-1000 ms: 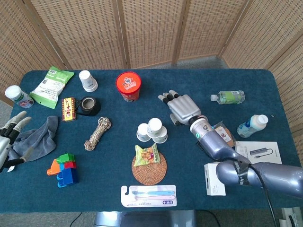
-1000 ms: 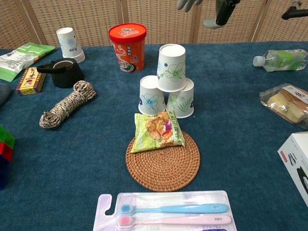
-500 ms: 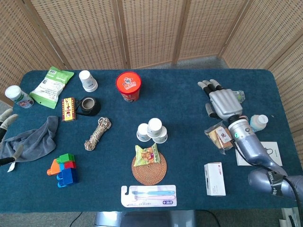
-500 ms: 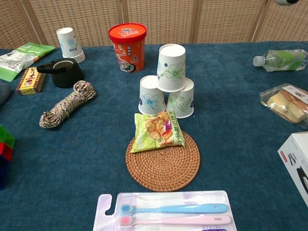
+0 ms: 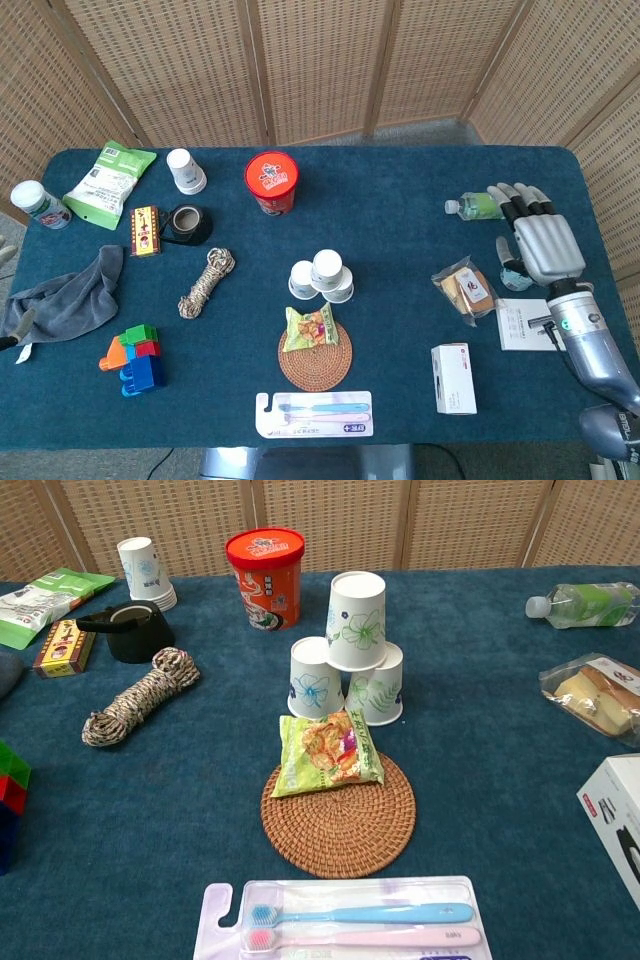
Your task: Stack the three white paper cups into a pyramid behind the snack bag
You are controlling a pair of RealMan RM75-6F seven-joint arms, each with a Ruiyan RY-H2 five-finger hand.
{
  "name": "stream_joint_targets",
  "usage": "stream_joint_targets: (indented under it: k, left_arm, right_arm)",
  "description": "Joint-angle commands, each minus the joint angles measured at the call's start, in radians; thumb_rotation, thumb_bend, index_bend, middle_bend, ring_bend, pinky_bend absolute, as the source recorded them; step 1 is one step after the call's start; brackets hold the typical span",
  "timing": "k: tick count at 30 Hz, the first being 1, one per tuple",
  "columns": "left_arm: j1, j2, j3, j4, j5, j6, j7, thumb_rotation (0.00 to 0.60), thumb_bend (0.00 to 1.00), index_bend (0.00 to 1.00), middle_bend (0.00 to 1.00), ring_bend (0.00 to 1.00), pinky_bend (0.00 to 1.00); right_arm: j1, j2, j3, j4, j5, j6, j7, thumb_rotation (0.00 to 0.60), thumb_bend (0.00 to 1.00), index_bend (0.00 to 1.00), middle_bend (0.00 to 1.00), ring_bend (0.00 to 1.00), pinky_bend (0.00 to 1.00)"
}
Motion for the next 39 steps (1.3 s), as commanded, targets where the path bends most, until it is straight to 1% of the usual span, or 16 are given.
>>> stream_joint_targets:
  k: [1,8,13,23,29,39]
  left_arm:
    - [0.010,-0.011,0.008,0.004,0.009,0.009,-0.005,0.600,0.45,0.01,0.00,0.00,0.00]
    - [0.053,-0.048,0.038,0.014,0.059,0.059,0.005,0.600,0.45,0.01,0.00,0.00,0.00]
    - [0.079,-0.070,0.044,0.027,0.051,0.084,0.038,0.600,0.45,0.02,0.00,0.00,0.00]
    - [0.100,-0.080,0.053,0.029,0.051,0.087,0.033,0.600,0.45,0.02,0.00,0.00,0.00]
    - [0.096,-0.074,0.047,0.018,0.053,0.081,0.036,0.600,0.45,0.02,0.00,0.00,0.00]
    - [0.095,-0.064,0.041,-0.004,0.062,0.083,0.060,0.600,0.45,0.02,0.00,0.00,0.00]
  right_arm:
    - [-0.062,-0.003,-0.012,0.008,-0.044,0.046,0.032,0.600,0.60,0.04,0.09,0.00,0.09]
    - [-0.180,-0.022,-0.030,0.026,-0.105,0.140,0.033,0.600,0.58,0.04,0.09,0.00,0.05]
    - [-0.251,-0.020,-0.037,0.016,-0.121,0.183,0.037,0.600,0.58,0.04,0.08,0.00,0.02]
    - [-0.363,-0.015,-0.031,0.005,-0.145,0.240,0.055,0.600,0.57,0.04,0.08,0.00,0.01]
    - [-0.400,-0.016,-0.018,0.011,-0.157,0.246,0.066,0.600,0.57,0.04,0.08,0.00,0.01]
    - [-0.428,-0.028,0.012,0.029,-0.177,0.231,0.085,0.600,0.57,0.04,0.08,0.00,0.01]
